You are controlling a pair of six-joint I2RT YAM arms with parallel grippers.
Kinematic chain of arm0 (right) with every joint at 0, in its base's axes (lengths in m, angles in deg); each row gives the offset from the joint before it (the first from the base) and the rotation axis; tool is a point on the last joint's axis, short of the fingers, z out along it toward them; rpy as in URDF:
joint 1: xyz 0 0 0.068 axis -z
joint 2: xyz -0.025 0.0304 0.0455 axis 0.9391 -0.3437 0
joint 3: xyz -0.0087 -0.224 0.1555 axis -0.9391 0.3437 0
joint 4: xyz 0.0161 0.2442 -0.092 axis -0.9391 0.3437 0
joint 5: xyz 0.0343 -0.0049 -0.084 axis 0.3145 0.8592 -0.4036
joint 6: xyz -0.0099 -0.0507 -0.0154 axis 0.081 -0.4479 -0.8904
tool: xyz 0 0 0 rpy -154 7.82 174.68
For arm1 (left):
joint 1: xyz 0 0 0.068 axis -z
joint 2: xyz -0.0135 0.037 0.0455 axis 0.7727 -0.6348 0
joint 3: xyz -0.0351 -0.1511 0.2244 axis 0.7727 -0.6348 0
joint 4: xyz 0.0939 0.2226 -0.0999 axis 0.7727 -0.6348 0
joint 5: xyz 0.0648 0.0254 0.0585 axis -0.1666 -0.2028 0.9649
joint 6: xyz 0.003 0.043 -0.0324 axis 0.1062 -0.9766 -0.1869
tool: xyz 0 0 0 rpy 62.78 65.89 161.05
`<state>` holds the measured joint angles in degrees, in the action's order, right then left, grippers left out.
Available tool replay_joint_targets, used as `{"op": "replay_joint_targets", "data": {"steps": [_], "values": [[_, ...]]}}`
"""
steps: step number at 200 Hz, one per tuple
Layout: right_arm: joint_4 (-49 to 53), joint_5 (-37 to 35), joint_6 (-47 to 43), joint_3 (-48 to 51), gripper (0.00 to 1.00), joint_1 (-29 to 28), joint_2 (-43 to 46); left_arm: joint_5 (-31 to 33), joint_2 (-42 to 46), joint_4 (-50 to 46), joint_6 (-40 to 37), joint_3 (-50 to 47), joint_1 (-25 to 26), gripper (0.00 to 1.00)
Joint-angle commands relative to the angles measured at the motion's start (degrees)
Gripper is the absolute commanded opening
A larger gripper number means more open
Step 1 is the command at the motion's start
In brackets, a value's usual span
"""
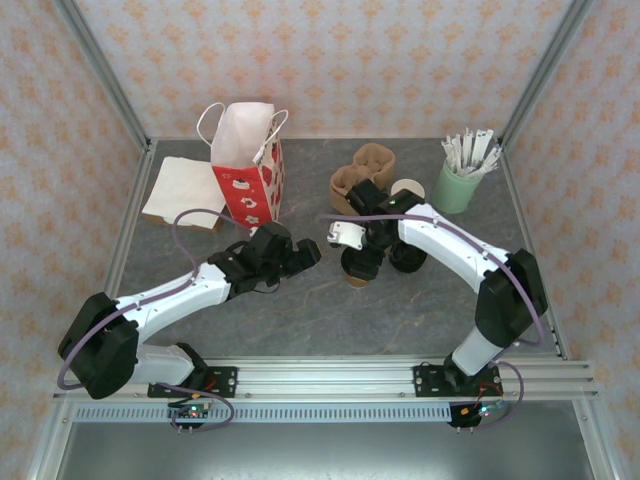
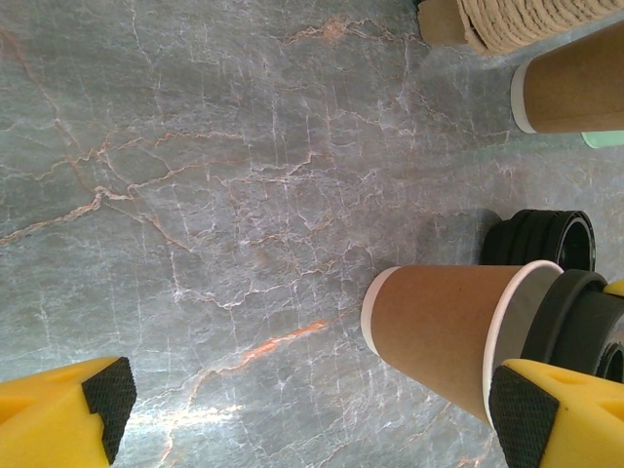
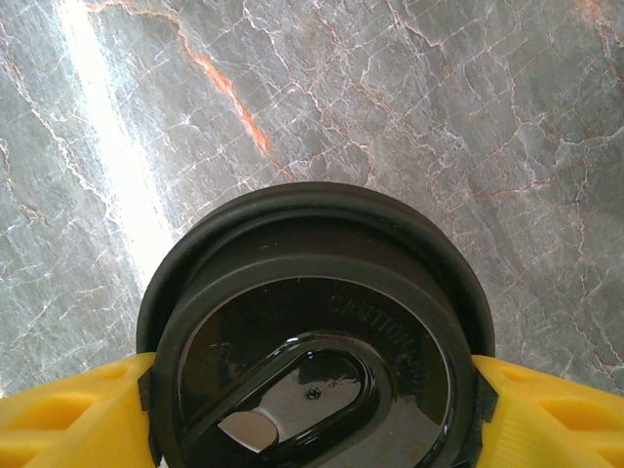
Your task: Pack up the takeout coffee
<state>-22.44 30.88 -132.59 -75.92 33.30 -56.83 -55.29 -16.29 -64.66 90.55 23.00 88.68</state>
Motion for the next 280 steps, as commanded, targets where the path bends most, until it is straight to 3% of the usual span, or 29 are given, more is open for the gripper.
{"op": "replay_joint_targets", "data": {"steps": [1, 280], "values": [[2.3, -1.6, -0.7, -1.7, 0.75, -0.4, -1.2, 0.2, 0.0, 0.2, -0.6, 0.3, -0.1, 0.96], [3.1, -2.5, 0.1, -3.2, 0.81, -0.7, -3.3, 0.2, 0.1, 0.2, -0.9, 0.3, -0.1, 0.96]]}}
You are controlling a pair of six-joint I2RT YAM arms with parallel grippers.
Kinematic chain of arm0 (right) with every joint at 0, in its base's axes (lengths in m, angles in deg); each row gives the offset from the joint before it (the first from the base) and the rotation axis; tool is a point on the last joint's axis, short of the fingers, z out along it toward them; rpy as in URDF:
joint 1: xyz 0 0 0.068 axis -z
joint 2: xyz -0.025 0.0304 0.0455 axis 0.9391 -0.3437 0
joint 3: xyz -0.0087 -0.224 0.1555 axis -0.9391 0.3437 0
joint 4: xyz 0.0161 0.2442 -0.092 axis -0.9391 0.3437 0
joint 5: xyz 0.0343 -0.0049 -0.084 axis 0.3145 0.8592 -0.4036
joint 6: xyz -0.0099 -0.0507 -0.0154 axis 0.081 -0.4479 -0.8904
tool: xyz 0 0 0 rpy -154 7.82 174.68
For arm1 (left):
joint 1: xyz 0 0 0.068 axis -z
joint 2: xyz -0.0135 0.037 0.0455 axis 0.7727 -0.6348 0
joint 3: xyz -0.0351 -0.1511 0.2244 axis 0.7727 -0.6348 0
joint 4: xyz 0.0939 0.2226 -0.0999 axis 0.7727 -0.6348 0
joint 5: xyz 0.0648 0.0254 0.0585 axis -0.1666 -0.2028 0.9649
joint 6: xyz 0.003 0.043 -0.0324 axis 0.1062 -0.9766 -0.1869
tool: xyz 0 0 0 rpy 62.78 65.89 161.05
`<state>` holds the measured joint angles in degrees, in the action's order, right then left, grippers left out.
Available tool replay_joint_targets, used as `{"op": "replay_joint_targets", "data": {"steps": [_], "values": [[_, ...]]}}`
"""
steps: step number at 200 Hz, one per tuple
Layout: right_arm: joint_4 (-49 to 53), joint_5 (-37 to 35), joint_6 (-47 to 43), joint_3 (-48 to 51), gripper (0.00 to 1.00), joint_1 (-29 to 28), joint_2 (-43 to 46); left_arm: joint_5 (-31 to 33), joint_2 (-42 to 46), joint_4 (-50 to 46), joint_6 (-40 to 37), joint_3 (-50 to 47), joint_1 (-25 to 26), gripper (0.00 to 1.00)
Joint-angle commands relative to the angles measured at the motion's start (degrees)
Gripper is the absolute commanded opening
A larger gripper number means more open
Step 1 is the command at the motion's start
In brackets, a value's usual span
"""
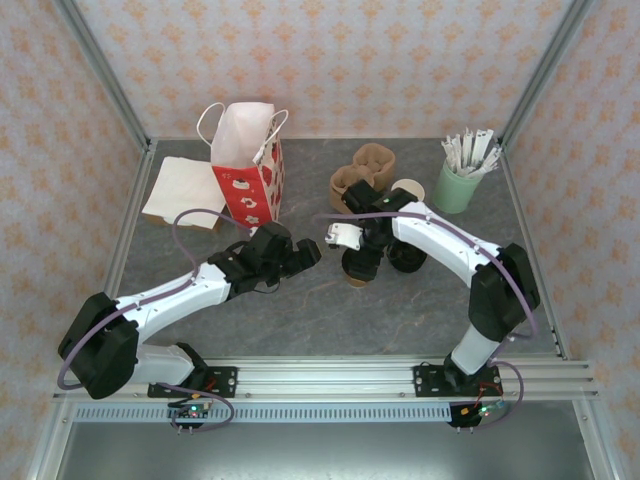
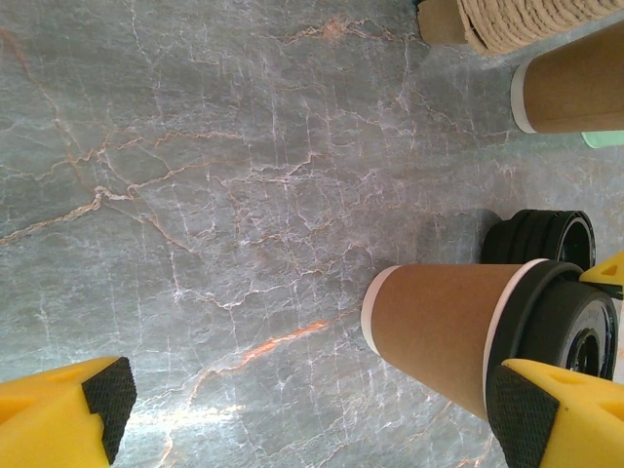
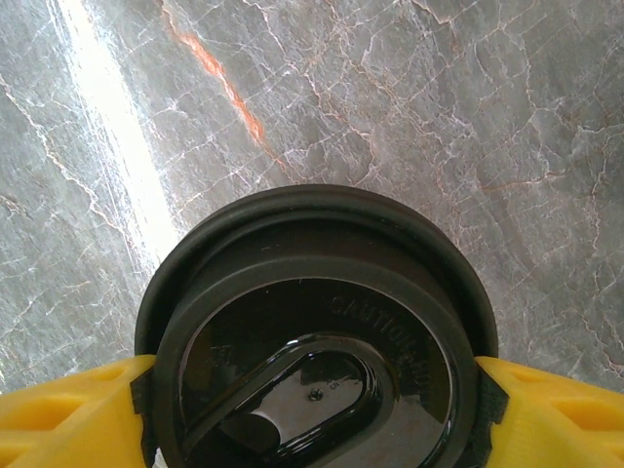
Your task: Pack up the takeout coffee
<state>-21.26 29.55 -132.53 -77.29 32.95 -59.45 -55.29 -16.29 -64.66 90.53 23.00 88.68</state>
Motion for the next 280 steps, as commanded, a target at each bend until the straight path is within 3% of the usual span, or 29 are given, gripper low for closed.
{"op": "replay_joint_targets", "data": {"steps": [1, 111, 187, 236, 280], "values": [[1.9, -1.1, 0.1, -1.9, 0.81, -0.3, -0.6, 0.2, 0.1, 0.2, -0.9, 0.3, -0.1, 0.96], [2.9, -1.4, 0.4, -2.2, 0.88, -0.1, 1.1, 0.3, 0.6, 0.1, -1.0, 0.2, -0.1, 0.96], [3.1, 2.3, 3.5, -2.6, 0.93, 2.3, 8.5, -3.5, 0.1, 4.5, -0.7, 0.0, -0.1, 0.96], [-2.8, 6.5, 19.6, 2.4, 0.95, 5.9, 20.6, -9.7, -3.1, 10.2, 0.8, 1.4, -0.1, 0.89], [-9.5, 8.7, 44.9, 9.0, 0.99, 11.8, 26.9, -14.9, -7.8, 12.4, 0.2, 5.0, 0.0, 0.89]]}}
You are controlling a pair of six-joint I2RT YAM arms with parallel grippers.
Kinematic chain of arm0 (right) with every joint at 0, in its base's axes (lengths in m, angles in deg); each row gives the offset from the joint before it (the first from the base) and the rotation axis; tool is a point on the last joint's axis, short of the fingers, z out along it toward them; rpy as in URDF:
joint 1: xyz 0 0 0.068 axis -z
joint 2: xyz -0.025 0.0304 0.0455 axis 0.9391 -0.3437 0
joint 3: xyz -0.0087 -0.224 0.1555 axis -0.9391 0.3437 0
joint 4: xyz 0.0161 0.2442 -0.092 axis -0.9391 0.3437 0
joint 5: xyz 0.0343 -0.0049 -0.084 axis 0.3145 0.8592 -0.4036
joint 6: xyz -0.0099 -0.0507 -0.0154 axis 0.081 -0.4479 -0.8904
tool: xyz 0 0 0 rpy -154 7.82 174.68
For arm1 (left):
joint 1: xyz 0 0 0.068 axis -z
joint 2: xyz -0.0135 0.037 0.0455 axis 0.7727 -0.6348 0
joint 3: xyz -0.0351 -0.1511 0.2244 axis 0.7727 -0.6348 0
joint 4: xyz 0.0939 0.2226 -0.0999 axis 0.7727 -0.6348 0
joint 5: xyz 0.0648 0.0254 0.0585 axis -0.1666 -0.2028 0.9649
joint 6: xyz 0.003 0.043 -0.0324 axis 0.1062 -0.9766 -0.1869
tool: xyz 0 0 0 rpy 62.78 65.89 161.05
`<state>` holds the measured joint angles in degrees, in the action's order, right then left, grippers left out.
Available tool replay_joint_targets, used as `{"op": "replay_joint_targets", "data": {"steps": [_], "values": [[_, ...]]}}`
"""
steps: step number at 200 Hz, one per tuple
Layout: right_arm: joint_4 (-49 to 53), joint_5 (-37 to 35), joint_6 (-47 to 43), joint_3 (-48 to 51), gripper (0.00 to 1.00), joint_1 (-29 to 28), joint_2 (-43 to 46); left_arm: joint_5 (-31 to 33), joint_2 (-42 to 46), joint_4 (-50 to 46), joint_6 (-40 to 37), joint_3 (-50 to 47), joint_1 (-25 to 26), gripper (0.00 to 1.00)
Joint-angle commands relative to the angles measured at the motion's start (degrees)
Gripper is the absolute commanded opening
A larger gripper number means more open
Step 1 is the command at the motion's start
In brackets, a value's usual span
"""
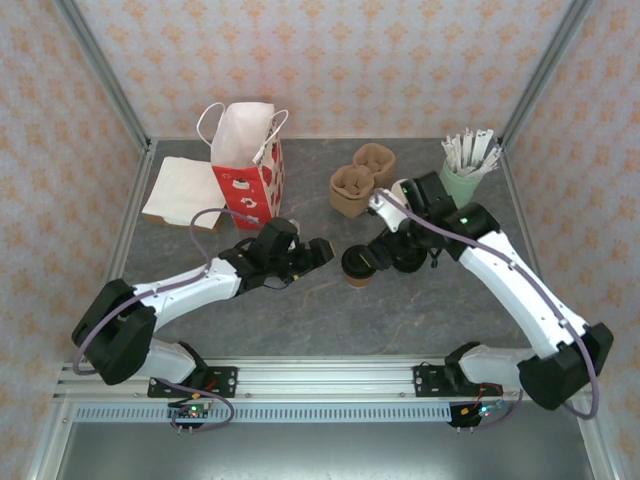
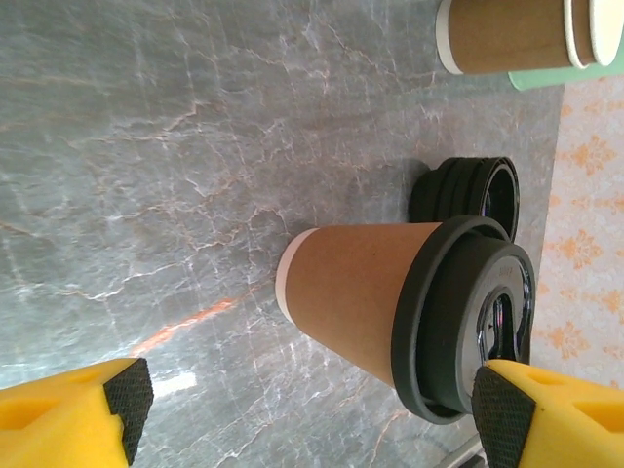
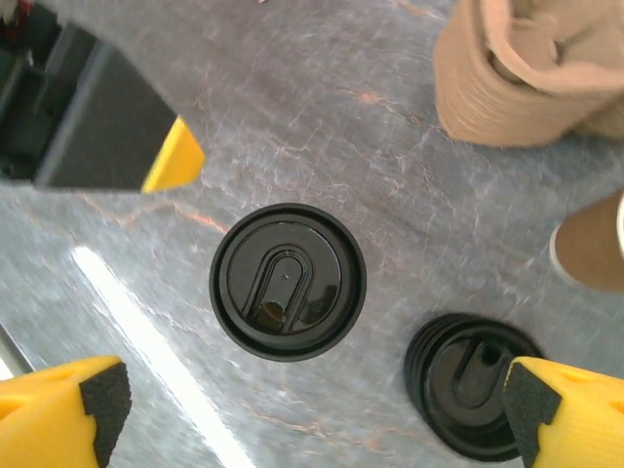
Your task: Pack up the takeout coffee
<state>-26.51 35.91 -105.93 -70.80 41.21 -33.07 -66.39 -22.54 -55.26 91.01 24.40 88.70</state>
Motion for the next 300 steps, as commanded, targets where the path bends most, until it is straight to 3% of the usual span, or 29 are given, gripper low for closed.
{"op": "replay_joint_targets", "data": {"steps": [1, 23, 54, 116, 148, 300], "values": [[-4.2, 2.7, 18.7, 2.6, 0.99, 3.8, 0.5, -3.8, -1.7, 3.0, -0.3, 3.6, -0.1, 0.89], [-3.4, 8.9, 28.5, 3.6, 0.97, 9.5, -1.1, -5.3, -4.0, 3.6, -0.3, 5.0, 0.0, 0.9], [-8.3, 23.9, 37.1, 10.5, 0.79, 16.3, -3.4, -6.6, -6.7, 3.7, -0.4, 6.9, 0.3, 0.89], [-17.0, 26.1, 44.5, 19.8, 0.6, 16.9, -5.3, -6.8, -11.1, 0.1, -2.1, 10.4, 1.6, 0.81], [-16.9, 26.2, 44.5, 20.5, 0.52, 16.8, -7.7, -5.8, -12.3, -2.2, -3.0, 11.5, 2.0, 0.78], [-16.6, 26.9, 44.4, 21.7, 0.41, 16.7, -12.2, -4.7, -13.2, -4.0, -3.2, 11.3, 2.4, 0.72]]}}
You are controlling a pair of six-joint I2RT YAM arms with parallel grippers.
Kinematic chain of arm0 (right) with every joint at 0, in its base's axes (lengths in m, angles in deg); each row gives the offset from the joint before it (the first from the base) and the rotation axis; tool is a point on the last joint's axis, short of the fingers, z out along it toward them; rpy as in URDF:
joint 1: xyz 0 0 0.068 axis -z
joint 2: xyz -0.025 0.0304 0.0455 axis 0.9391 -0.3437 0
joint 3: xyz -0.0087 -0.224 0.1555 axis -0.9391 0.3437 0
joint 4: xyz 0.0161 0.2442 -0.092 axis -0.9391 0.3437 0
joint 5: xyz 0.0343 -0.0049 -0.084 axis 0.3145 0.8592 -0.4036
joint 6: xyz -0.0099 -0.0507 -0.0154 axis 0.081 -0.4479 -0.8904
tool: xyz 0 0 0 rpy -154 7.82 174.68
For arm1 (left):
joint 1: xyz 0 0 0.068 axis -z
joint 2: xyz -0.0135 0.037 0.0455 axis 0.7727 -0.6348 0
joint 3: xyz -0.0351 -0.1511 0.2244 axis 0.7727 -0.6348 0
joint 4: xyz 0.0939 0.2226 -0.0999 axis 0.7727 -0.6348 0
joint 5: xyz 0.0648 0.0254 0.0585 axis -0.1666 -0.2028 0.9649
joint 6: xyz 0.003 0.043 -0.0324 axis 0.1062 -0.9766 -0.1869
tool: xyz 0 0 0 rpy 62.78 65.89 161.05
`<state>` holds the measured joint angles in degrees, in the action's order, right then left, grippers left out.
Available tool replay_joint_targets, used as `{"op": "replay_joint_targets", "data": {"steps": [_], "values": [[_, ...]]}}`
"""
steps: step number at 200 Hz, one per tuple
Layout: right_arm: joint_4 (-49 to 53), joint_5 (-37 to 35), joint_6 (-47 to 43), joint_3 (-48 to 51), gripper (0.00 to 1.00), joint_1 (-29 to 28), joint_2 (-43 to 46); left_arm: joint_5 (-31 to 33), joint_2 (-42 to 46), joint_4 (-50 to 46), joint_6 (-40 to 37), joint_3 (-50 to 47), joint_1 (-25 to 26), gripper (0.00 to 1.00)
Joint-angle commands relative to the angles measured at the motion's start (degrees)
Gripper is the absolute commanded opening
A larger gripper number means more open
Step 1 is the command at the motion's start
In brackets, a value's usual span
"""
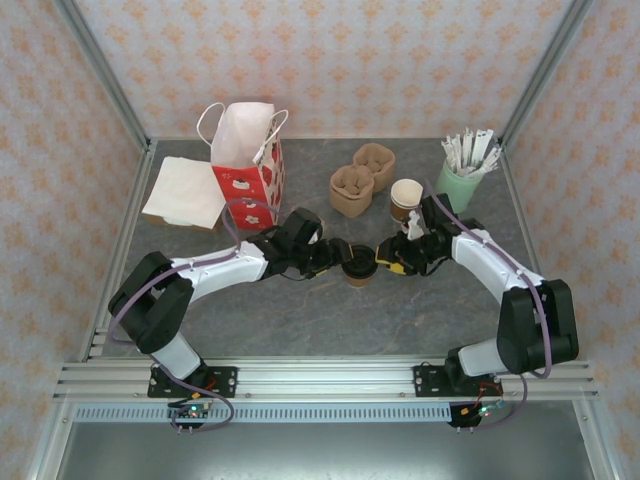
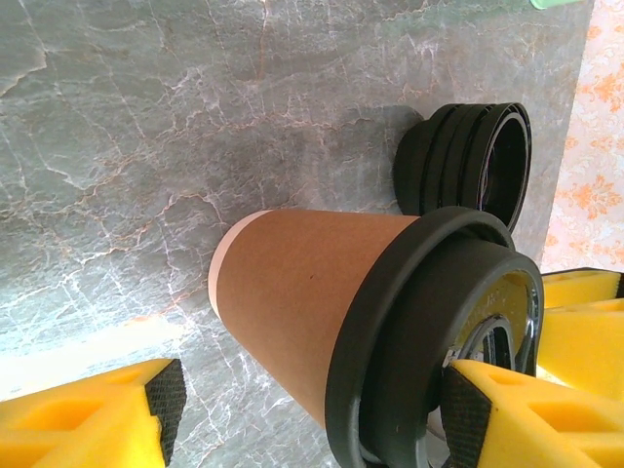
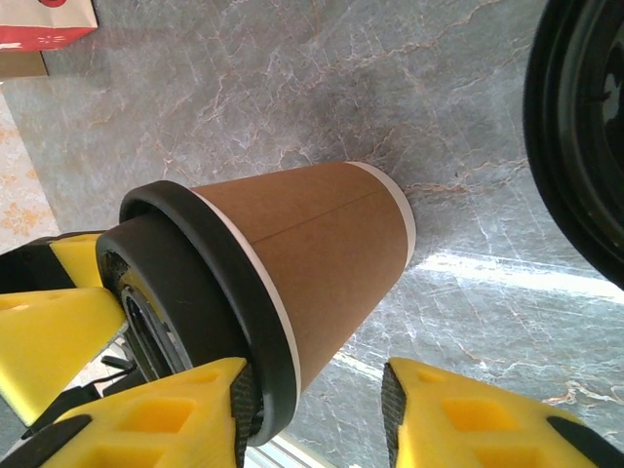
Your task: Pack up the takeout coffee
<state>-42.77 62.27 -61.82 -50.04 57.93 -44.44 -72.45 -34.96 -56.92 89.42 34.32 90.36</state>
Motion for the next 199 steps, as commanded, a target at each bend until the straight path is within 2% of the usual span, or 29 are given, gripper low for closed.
{"op": "replay_joint_targets", "data": {"steps": [1, 199], "values": [[-0.3, 0.5, 0.3, 0.9, 0.4, 0.0, -0.9, 1.3, -0.8, -2.4, -1.6, 1.3, 0.7, 0.72], [6.1, -7.5, -2.0, 1.0, 0.31, -3.1, -6.7, 3.1, -1.7, -6.3, -0.4, 0.6, 0.8, 0.65]]}}
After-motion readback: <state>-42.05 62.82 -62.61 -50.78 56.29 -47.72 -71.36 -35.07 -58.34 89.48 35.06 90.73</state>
